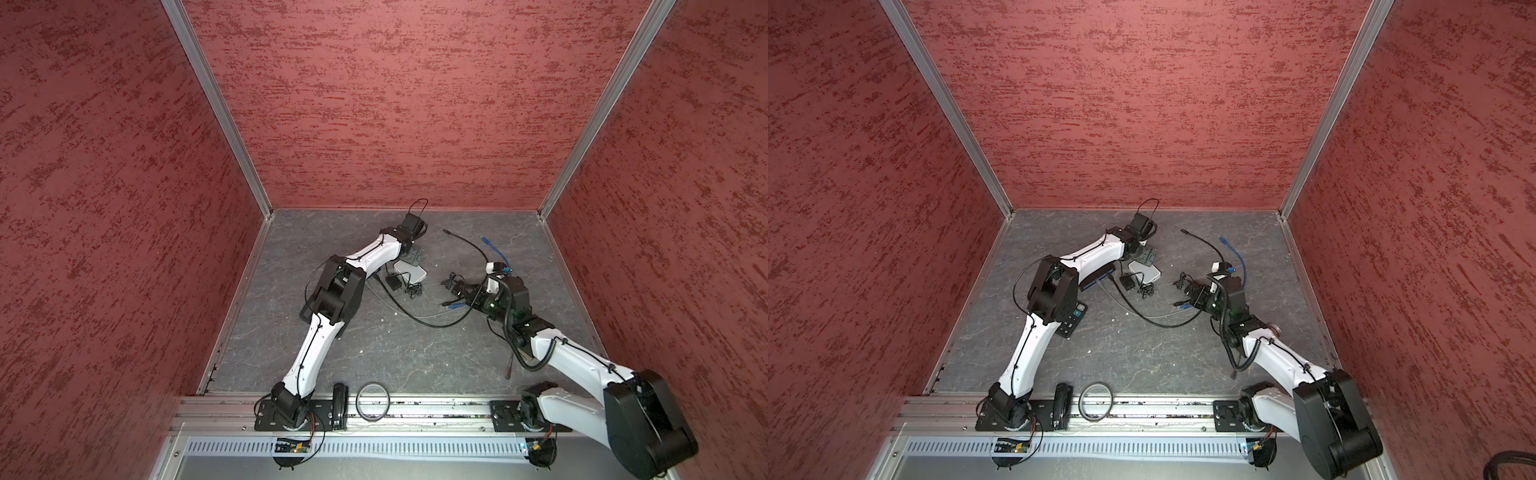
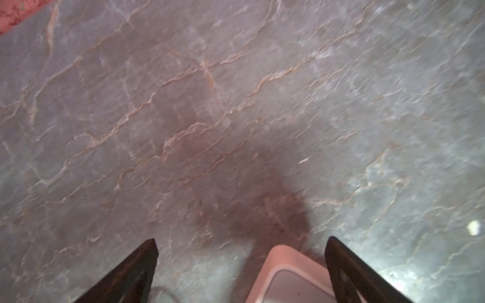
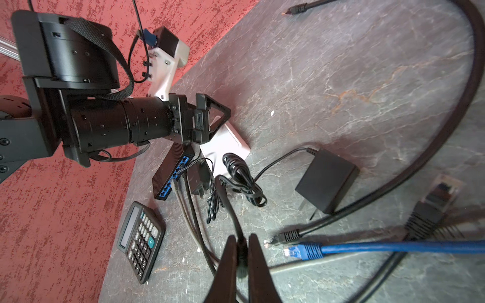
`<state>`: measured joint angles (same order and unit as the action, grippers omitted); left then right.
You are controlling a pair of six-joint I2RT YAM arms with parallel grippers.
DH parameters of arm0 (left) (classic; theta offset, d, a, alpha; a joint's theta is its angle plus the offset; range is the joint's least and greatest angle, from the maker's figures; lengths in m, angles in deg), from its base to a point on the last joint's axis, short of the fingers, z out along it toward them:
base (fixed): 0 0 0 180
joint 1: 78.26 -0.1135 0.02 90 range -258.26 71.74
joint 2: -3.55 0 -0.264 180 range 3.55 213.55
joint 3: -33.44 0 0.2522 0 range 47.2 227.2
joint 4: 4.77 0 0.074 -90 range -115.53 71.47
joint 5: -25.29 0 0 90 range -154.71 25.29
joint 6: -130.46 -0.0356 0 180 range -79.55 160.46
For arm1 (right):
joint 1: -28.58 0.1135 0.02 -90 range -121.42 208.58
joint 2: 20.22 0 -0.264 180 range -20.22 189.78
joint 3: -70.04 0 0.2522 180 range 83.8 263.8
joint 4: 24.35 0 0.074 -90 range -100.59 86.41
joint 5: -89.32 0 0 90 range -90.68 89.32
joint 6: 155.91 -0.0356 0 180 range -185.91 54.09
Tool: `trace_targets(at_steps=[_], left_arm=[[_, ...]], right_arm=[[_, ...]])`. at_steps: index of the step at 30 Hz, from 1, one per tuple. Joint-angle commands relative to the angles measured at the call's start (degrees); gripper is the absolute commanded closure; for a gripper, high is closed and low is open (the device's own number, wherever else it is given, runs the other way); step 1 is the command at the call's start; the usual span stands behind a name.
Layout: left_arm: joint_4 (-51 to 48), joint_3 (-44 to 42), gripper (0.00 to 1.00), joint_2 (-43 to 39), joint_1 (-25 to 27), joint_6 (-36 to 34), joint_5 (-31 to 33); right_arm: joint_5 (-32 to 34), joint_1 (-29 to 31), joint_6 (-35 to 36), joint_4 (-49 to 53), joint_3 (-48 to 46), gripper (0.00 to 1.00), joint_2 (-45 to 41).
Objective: Insert the plug into the switch port
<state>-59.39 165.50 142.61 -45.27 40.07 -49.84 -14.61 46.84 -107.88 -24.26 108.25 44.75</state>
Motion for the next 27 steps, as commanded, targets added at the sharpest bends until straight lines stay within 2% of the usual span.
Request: trace_targets(at_steps=[1, 8, 14, 20, 27], left_arm=[[-5.39, -0.71, 0.0, 0.29, -0.67, -1.56, 2.78], [-11.39, -1.9, 0.0, -1.38, -0.92, -1.25, 4.82], [-13.99, -5.66, 0.01, -3.98, -0.54, -1.84, 2.64], [-4.42, -16.69, 0.01, -11.12, -0.67, -4.89, 3.48], [11.06, -28.26, 0.0, -20.5, -1.22, -9.58, -1.67]], right_arm=[[0.22, -0.17, -0.35, -0.39, -0.61, 0.94, -1.11], [0.22, -0.16, -0.48, -0.39, -0.88, 0.94, -1.51], [0.27, -0.18, -0.21, 0.22, -0.67, 0.94, -2.2], [0.09, -0.16, -0.04, 0.58, -0.52, 0.94, -2.62], [-0.18, -0.18, -0.01, 0.58, -0.58, 0.94, -2.92]])
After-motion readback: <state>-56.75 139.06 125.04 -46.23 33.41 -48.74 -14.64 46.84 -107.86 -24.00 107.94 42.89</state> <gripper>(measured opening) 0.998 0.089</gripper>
